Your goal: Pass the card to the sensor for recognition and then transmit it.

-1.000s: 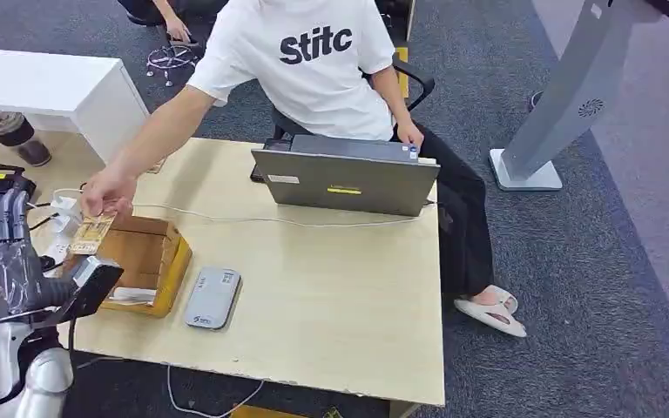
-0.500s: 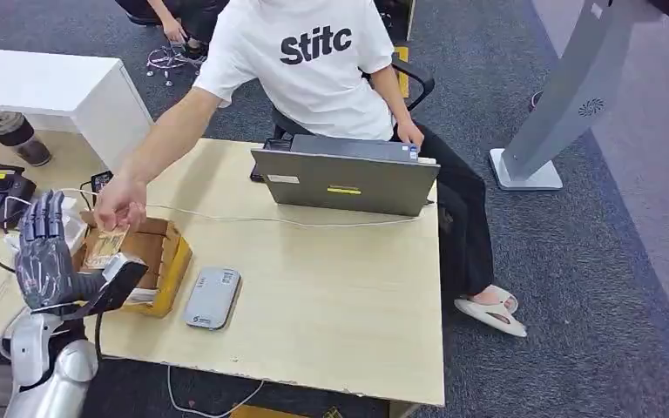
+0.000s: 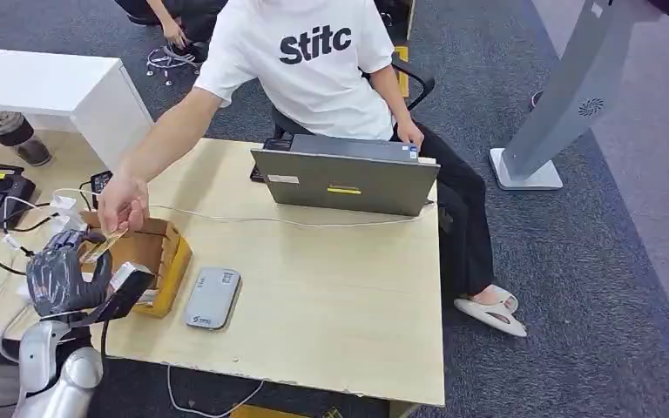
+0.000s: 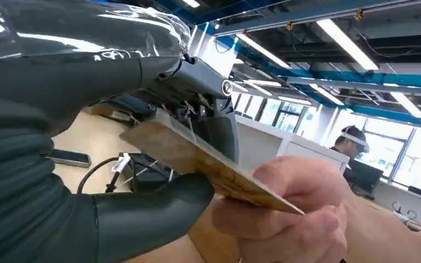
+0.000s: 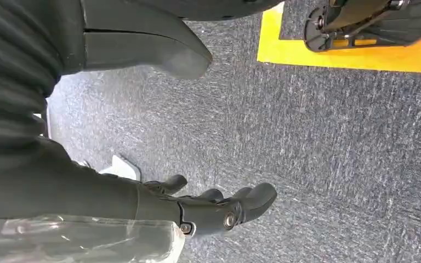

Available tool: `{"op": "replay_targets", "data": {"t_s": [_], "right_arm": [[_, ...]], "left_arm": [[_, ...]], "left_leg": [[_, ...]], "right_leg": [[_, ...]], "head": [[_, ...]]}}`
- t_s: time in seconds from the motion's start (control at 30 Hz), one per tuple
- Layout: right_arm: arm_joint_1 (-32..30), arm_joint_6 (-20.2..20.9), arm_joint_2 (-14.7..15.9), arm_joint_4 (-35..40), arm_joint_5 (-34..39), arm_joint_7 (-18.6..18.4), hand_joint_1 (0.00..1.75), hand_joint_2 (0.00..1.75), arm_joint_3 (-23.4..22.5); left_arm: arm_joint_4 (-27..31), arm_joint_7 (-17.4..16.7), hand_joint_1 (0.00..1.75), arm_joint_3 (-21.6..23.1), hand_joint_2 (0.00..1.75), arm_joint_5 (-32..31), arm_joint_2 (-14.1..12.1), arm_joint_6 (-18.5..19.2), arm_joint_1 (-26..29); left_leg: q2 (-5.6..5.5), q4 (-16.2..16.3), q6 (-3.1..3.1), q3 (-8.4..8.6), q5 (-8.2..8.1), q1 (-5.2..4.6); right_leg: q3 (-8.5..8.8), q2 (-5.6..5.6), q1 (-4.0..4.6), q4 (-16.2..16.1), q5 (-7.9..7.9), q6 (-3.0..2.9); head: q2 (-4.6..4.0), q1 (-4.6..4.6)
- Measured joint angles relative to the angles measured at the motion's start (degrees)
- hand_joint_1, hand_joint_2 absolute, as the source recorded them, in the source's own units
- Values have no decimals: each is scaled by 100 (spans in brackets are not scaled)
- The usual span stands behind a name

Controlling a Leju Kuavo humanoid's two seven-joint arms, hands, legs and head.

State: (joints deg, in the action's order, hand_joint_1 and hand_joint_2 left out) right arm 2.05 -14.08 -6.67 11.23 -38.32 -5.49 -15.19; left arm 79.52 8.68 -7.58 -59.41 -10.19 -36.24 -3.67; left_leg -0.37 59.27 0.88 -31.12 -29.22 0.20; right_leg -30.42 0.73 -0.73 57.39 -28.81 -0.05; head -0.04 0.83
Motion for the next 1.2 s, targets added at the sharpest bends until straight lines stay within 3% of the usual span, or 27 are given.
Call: {"op": "replay_targets", "data": {"t_s": [0.73, 1.0, 1.2], "right_arm": [[-8, 46, 0, 0, -109, 37, 0, 175, 39], [-6, 24, -11, 0, -103, -2, 0, 175, 39], [-5, 11, -55, 0, -105, -2, 0, 175, 39]], "left_arm": [[212, 88, 175, 0, 175, 234, -13, -70, 442], [280, 11, 175, 219, 175, -75, 48, 357, 351], [529, -107, 175, 555, 175, -319, 79, 459, 339]], "left_leg": [[-3, 0, 0, 0, 1, 0], [-1, 0, 0, 0, 1, -1], [0, 1, 0, 0, 1, -1]], "right_leg": [[0, -2, 0, 0, 0, 0], [-1, -1, -1, 0, 1, 1], [-1, -1, -1, 0, 1, 1]], "head": [[0, 0], [0, -2], [0, 0]]}}
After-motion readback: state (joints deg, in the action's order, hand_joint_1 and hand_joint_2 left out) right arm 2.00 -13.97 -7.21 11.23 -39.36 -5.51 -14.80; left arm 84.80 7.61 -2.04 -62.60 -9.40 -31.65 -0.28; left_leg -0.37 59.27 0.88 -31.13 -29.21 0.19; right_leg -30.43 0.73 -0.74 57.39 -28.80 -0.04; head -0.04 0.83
